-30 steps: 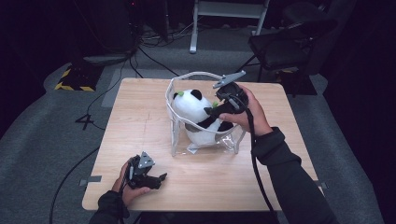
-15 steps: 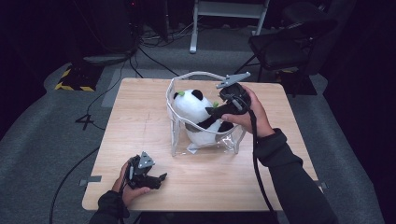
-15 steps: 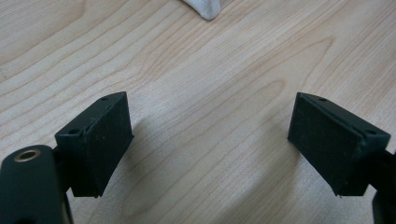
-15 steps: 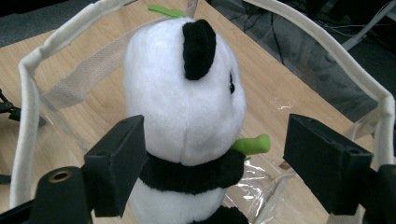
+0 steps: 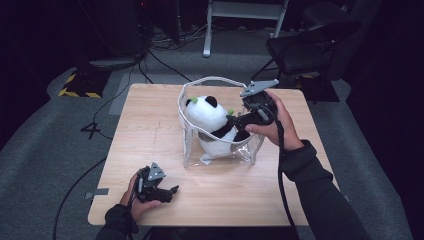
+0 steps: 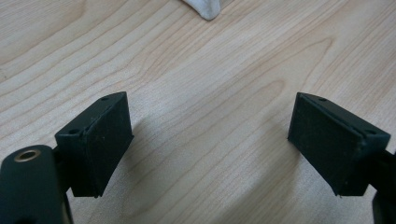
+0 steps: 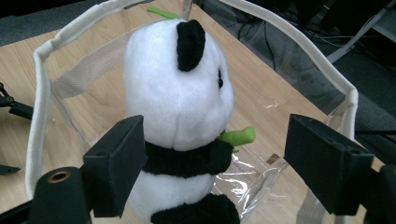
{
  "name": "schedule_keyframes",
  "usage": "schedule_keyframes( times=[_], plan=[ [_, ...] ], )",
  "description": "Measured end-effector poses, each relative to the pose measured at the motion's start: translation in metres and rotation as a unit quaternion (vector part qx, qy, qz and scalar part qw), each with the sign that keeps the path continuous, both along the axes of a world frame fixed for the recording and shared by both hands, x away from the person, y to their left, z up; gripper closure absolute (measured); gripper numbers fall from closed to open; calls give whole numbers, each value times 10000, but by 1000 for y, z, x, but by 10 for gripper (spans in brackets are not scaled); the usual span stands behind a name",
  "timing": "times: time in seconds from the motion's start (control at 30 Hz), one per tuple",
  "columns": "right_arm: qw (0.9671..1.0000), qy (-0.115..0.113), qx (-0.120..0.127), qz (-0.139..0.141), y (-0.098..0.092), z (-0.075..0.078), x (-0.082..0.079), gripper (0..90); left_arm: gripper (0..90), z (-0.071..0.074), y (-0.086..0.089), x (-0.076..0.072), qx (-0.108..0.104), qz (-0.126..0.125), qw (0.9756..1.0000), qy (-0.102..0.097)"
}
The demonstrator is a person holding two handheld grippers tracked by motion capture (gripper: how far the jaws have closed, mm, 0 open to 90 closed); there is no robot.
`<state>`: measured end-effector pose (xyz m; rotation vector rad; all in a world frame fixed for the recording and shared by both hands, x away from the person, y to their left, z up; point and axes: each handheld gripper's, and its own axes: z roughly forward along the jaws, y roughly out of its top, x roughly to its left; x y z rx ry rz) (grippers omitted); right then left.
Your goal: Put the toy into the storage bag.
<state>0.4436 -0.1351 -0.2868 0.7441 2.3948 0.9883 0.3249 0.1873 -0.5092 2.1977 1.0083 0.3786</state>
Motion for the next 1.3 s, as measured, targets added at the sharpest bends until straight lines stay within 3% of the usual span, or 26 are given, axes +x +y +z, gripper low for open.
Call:
schedule_keyframes(
  times=[1.3],
  plan=[
    [9990, -350, 252, -146, -63, 7, -24, 210, 136, 0, 0, 0, -1, -3, 10000, 2]
  ],
)
